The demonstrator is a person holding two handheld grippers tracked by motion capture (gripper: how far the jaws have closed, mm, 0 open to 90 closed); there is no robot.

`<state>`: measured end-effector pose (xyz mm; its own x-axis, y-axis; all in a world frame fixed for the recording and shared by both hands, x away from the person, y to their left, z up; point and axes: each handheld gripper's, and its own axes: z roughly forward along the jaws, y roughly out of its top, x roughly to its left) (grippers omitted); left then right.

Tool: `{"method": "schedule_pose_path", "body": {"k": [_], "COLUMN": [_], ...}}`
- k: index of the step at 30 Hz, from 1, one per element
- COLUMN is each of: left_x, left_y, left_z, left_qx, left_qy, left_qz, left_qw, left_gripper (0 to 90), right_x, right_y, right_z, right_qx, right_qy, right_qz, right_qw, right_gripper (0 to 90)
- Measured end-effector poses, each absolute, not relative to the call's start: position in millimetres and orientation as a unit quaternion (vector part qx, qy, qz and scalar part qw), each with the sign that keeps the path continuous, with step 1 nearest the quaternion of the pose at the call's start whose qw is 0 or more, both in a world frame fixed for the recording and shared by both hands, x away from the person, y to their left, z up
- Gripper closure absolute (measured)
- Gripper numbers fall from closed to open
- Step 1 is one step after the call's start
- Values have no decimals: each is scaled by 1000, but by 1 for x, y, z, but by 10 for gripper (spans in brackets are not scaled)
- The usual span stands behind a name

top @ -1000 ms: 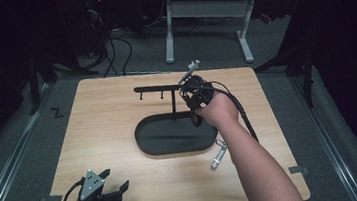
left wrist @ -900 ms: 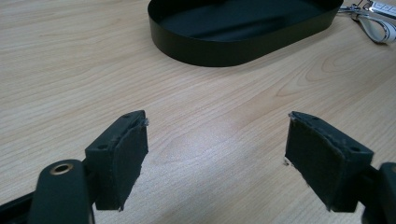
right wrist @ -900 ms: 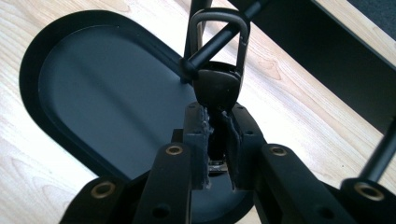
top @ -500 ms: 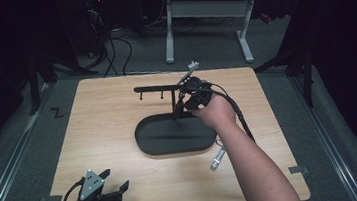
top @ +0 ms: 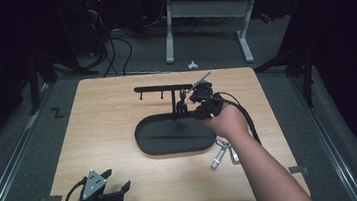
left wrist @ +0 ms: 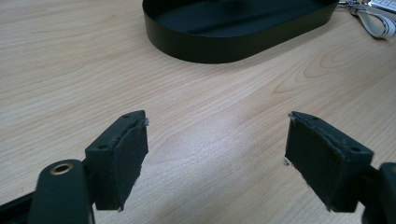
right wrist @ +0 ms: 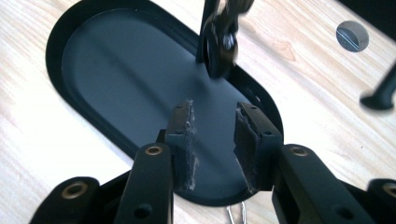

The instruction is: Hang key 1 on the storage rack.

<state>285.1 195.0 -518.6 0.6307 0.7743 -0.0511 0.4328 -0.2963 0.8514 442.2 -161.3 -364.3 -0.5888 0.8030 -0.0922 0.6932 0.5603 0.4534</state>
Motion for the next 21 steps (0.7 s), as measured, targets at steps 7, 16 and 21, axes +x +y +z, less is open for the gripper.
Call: {"method": "schedule_pose_path", "body": {"k": [7,16,21], "left_x": [290,297,299], "left_y": [188,176,172], "left_z": [-519,-519,-519], "left_qx": [785,794,795], "left_qy": [380,363,359], "left_qz": [185,177,174], "left_qw": [453,455,456], "left_gripper": [215,215,215], "right_x": [424,398,386], "right_y": [-176,-199,-212], "right_z": [-373,-393,-410], "right_qx": [431,441,448], "right_qy": [872,870,868], "right_qz": [188,181,177], "right_qw": [138,127,121], "right_gripper": [650,640,640]}}
